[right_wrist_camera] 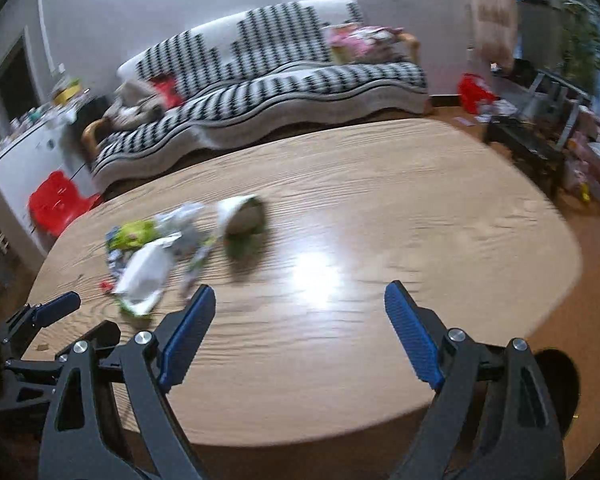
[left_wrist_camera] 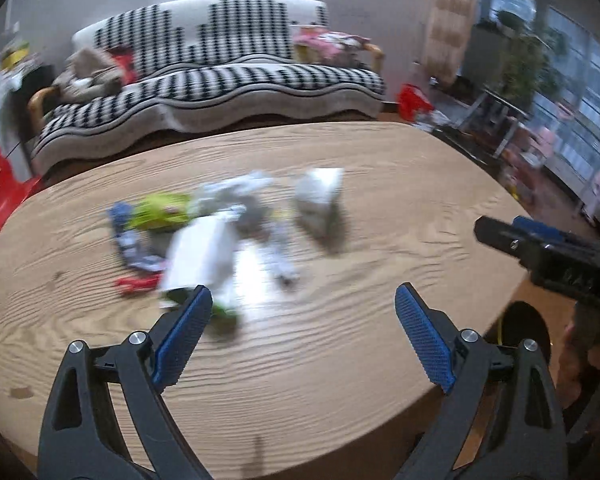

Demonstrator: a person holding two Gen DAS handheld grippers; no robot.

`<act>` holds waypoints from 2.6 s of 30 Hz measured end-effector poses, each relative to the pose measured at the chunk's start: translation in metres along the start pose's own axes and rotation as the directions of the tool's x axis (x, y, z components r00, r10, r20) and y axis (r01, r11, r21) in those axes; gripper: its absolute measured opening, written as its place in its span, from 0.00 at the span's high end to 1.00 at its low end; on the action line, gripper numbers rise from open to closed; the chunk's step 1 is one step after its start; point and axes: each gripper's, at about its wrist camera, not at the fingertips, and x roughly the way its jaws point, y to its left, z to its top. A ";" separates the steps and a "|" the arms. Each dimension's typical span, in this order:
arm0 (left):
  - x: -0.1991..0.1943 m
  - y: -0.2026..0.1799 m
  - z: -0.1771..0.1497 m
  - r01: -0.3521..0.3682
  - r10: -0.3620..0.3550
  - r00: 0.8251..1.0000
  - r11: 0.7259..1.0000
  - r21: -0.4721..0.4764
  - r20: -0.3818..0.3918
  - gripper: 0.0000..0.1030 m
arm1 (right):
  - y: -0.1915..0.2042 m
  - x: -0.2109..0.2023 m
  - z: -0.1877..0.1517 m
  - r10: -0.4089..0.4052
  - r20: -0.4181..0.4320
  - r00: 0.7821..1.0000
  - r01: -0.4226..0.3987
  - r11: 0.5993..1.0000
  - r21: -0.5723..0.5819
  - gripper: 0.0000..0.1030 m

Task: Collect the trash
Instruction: 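Return both tools to the table over the remaining wrappers, then grasp the white paper box with the left tool while the right tool grasps the white cup, then carry the box and cup to the bin and open both tools over it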

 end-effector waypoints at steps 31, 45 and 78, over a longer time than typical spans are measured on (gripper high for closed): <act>0.083 0.101 0.005 -0.045 0.032 0.996 0.986 -0.158 -0.084 0.13 | 0.058 0.148 0.040 0.031 -0.077 0.997 -0.032 0.999 -0.012 0.22; 0.086 0.082 0.013 -0.047 0.031 0.993 0.988 -0.145 -0.112 0.71 | 0.047 0.141 0.043 0.033 -0.093 0.995 -0.041 0.996 -0.085 0.91; 0.023 -0.031 0.019 0.046 -0.048 0.998 0.996 -0.075 -0.029 0.74 | -0.060 -0.029 -0.018 -0.031 -0.054 0.998 0.025 0.993 -0.112 0.91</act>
